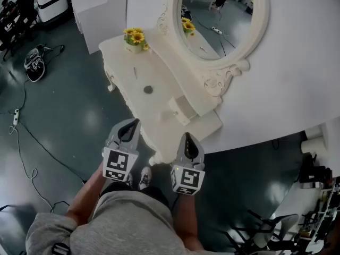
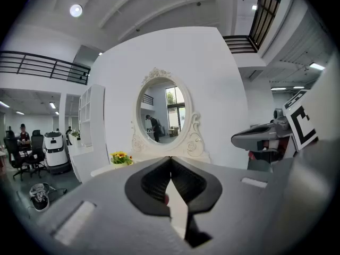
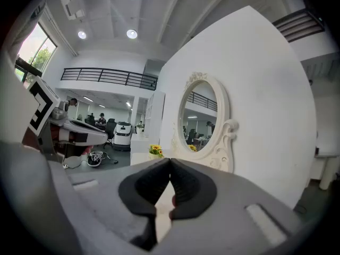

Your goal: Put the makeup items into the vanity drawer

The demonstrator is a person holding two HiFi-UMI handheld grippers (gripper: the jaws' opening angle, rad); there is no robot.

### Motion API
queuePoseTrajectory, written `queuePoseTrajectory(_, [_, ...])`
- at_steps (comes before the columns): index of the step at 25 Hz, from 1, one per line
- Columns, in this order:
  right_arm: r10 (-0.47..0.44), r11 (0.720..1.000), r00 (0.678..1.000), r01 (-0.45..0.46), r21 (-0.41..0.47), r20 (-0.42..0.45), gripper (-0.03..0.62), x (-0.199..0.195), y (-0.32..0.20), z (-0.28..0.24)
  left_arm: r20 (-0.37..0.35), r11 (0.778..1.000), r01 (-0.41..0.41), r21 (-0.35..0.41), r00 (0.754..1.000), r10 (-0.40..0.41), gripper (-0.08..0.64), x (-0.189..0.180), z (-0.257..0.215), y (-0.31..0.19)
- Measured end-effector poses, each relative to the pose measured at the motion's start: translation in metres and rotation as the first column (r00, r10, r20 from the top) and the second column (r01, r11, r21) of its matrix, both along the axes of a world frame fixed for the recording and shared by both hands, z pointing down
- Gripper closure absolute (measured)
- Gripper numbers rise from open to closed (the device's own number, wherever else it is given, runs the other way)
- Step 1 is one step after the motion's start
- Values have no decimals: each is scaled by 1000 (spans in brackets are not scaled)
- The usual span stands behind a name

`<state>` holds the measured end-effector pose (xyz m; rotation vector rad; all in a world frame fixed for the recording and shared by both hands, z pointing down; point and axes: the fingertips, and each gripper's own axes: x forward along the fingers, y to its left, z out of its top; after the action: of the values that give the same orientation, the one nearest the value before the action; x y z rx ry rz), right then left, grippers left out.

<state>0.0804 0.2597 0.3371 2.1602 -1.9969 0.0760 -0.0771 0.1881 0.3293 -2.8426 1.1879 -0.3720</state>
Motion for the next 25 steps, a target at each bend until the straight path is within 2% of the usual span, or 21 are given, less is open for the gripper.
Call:
queuePoseTrajectory(10, [-34,999,999,34,5,8,588,28,-25,6,6,999,40,14,999,-40,549,25,2,-12])
queuePoseTrajectory(16, [-84,996,996,84,11,14,588,29,-39,8,14,997,70,27,997,-70,549,30,1,-15])
queuePoseTrajectory(25, [-21,1000,999,21,-4,47,588,42,-67,14,8,1000,5,25,1000,-5,549,48,3,-58])
